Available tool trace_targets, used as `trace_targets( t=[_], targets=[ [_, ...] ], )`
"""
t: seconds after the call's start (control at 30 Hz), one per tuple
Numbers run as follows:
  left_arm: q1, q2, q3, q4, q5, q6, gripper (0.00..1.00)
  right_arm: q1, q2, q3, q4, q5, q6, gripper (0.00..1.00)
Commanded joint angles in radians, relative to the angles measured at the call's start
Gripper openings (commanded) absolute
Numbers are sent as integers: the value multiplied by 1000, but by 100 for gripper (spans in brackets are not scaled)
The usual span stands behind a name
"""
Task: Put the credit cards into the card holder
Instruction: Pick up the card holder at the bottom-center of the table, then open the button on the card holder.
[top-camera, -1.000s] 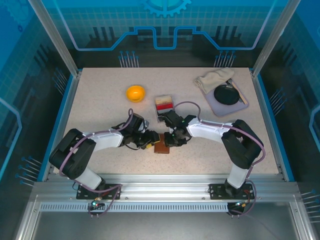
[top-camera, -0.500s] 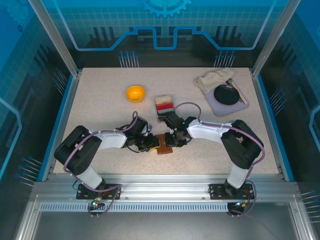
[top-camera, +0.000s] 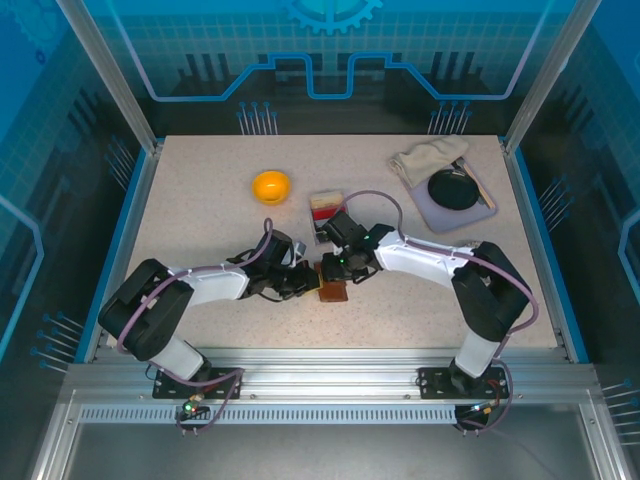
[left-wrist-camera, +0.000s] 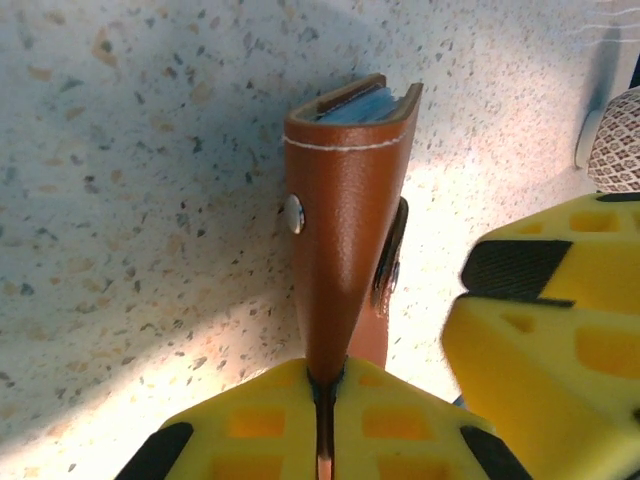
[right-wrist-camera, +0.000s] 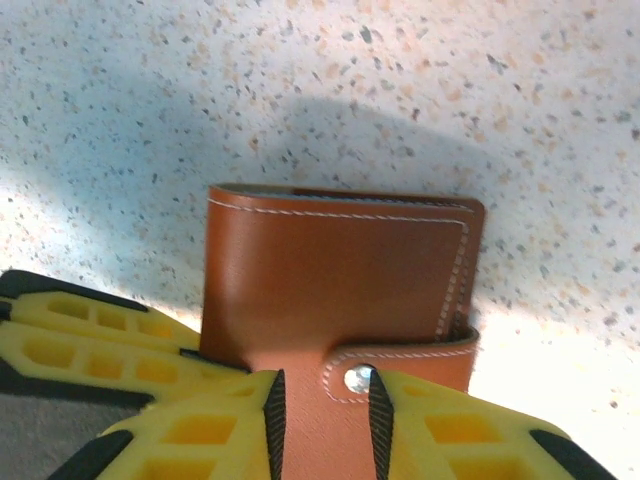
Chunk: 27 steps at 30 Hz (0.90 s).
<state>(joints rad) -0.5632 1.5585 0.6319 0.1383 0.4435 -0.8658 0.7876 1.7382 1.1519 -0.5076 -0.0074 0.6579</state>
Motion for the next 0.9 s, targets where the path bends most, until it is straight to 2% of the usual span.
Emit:
trace_targets(
  t=[0.0, 0.13, 0.3, 0.5, 0.67, 0.87],
  targets=[
    [-10, 12, 5, 45, 29, -9, 7, 27, 47, 18, -36, 7, -18, 35],
    [-9, 3, 6, 49, 28, -12, 6, 55, 71, 18, -63, 45, -29, 37],
    [-8, -17, 3, 55, 20, -12, 5, 94, 120, 17, -141, 212, -28, 40],
    [-5, -39, 5, 11, 2, 4, 3, 107, 166, 11, -228, 380, -8, 32],
    [0, -57, -11, -44, -8, 34, 0, 39, 107, -20, -229, 411, -3, 22],
    [4, -63, -38, -54, -2, 53, 0, -58, 48, -79, -173, 328, -37, 17]
  ],
)
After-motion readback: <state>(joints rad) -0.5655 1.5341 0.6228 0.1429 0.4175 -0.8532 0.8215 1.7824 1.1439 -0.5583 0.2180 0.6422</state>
